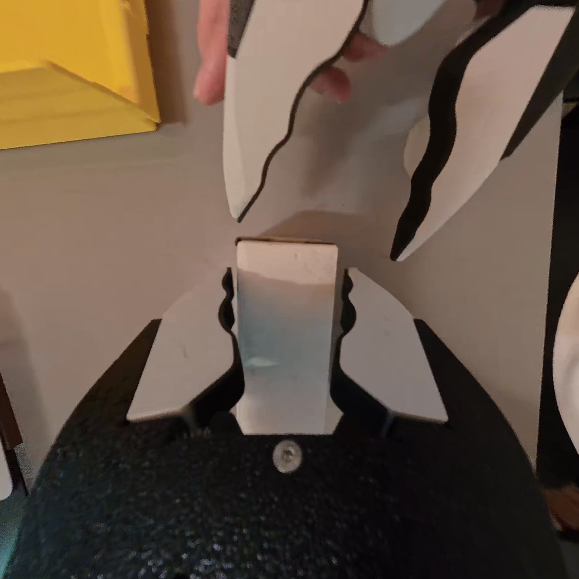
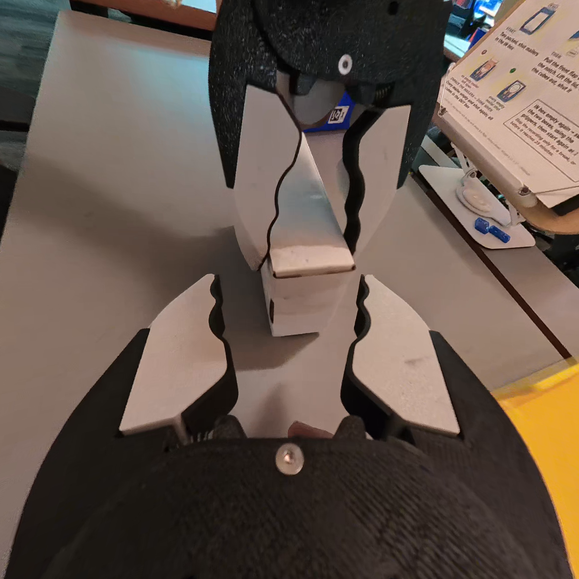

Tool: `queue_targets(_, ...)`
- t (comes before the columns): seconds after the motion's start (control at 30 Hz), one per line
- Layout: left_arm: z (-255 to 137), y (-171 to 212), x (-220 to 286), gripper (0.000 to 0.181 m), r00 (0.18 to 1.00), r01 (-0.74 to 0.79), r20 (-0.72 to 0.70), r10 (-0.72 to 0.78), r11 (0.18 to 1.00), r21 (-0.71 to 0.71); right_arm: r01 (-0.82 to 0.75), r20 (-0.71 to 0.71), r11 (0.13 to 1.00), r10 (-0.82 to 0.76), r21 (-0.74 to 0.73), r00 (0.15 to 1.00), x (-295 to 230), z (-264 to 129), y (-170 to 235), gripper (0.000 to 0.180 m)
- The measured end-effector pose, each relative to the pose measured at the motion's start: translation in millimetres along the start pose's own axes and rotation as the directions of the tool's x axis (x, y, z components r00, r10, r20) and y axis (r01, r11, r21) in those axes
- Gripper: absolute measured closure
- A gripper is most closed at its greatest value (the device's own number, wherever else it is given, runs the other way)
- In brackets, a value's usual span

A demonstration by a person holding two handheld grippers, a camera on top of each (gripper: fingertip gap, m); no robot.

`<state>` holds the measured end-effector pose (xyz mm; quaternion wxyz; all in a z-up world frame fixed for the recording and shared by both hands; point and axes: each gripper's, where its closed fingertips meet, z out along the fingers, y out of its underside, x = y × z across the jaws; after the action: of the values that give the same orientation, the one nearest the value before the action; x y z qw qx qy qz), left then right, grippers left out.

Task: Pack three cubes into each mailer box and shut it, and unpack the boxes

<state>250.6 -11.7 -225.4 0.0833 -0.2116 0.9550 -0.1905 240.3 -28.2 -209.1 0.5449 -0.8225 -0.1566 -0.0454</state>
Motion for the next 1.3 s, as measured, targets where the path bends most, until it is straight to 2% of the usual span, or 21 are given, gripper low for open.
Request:
queue_targets(0.07,-12,0,-7,0.102,0.998,0.043,0.039,-0.047,0.994,0.103,0.023,-0.036,1.0,-0.023,-0.002,0.999,5,8,-2,0.096)
queue_targets(0.13,-33,-2,-11,0.098,0.993,0.088,0.05,-0.105,0.957,0.277,0.038,-0.08,0.999,-0.038,-0.008,0.996,12,15,-1,0.094)
queue_targets(0.2,-55,9,-24,0.093,0.978,0.125,0.097,-0.186,0.889,0.44,0.042,-0.12,0.999,-0.044,-0.018,0.992,19,19,1,0.094)
queue_targets(0.27,-70,35,-43,0.09,0.936,0.199,0.133,-0.325,0.804,0.561,0.043,-0.173,0.999,-0.046,-0.021,0.984,28,21,2,0.095)
queue_targets(0.3,-74,50,-50,0.09,0.91,0.258,0.103,-0.401,0.745,0.615,0.037,-0.193,0.999,-0.041,-0.024,0.98,32,22,3,0.095)
queue_targets(0.37,-70,76,-49,0.088,0.866,0.391,-0.044,-0.499,0.619,0.681,0.028,-0.201,0.999,-0.031,-0.019,0.979,34,22,3,0.094)
queue_targets(0.43,-56,96,-37,0.087,0.846,0.47,-0.163,-0.507,0.566,0.677,0.031,-0.195,0.999,-0.028,0.013,0.98,34,21,-2,0.095)
queue_targets(0.53,-37,114,-31,0.084,0.857,0.432,-0.126,-0.5,0.562,0.706,0.013,-0.172,0.999,-0.005,0.043,0.985,32,23,-6,0.095)
queue_targets(0.67,-23,112,-27,0.084,0.901,0.316,-0.018,-0.433,0.628,0.711,0.009,-0.156,1.0,-0.007,0.014,0.988,31,29,2,0.095)
queue_targets(0.77,-18,110,-33,0.094,0.912,0.252,0.051,-0.406,0.656,0.711,0.007,-0.151,1.0,-0.007,0.003,0.988,30,32,5,0.095)
queue_targets(0.97,-10,103,-34,0.103,0.925,0.268,-0.002,-0.379,0.65,0.711,0.009,-0.147,1.0,-0.011,-0.014,0.989,29,34,11,0.095)
queue_targets(1.1,-9,99,-29,0.109,0.943,0.219,0.025,-0.333,0.673,0.706,0.02,-0.151,1.0,-0.023,-0.018,0.988,28,31,11,0.095)
queue_targets(1.23,-9,101,-22,0.109,0.921,0.266,0.027,-0.389,0.677,0.687,0.089,-0.239,0.996,-0.088,-0.004,0.967,37,15,-5,0.096)
queue_targets(1.3,-10,104,-16,0.11,0.902,0.292,0.044,-0.429,0.682,0.671,0.161,-0.281,0.986,-0.169,-0.051,0.945,39,5,-12,0.103)
